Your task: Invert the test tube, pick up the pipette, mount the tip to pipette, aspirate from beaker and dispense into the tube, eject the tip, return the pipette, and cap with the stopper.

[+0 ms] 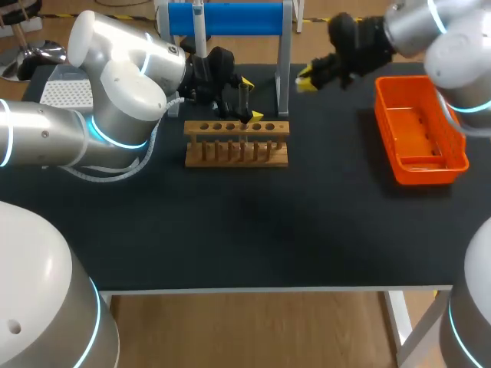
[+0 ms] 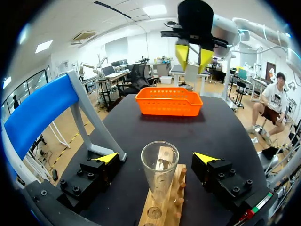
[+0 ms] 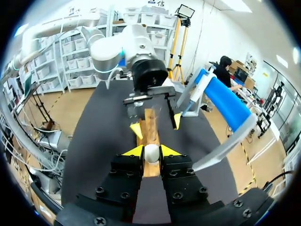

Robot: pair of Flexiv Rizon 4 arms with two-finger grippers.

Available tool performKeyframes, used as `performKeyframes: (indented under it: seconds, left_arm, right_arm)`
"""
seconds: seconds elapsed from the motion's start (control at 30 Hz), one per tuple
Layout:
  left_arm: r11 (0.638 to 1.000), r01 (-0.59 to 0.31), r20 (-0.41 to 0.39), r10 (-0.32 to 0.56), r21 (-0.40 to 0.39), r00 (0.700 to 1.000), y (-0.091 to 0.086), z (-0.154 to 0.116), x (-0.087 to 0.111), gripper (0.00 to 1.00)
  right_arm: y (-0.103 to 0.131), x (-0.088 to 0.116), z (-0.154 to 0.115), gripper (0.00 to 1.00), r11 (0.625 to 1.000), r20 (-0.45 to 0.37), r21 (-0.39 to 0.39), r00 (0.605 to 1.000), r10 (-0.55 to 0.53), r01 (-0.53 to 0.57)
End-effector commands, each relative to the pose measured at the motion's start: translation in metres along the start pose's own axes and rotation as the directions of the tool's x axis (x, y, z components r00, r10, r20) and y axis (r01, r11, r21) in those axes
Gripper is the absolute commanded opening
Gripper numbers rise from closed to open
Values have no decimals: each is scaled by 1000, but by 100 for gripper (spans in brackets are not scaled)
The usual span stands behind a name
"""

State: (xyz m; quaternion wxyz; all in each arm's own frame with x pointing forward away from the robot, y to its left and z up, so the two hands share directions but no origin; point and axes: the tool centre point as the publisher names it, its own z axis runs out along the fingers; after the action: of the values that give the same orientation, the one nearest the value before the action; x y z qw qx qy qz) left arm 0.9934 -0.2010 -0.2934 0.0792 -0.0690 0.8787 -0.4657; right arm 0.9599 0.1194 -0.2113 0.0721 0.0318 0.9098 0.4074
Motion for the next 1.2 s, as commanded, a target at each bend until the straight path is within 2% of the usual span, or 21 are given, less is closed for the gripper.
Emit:
performKeyframes:
  seconds: [0.03, 0.37, 1.2]
  left_arm:
    - [1000, 0, -4, 0, -1, 1000, 0, -1, -1, 100]
    - [1000, 0, -4, 0, -1, 1000, 0, -1, -1, 100]
    - [1000, 0, -4, 0, -1, 1000, 0, -1, -1, 100]
  right_arm:
    - [18, -18, 22, 0, 999, -46, 47, 999, -5, 7]
    - [48, -29, 50, 0, 999, -61, 48, 998, -4, 7]
    - [67, -19, 76, 0, 999, -92, 45, 996, -5, 10]
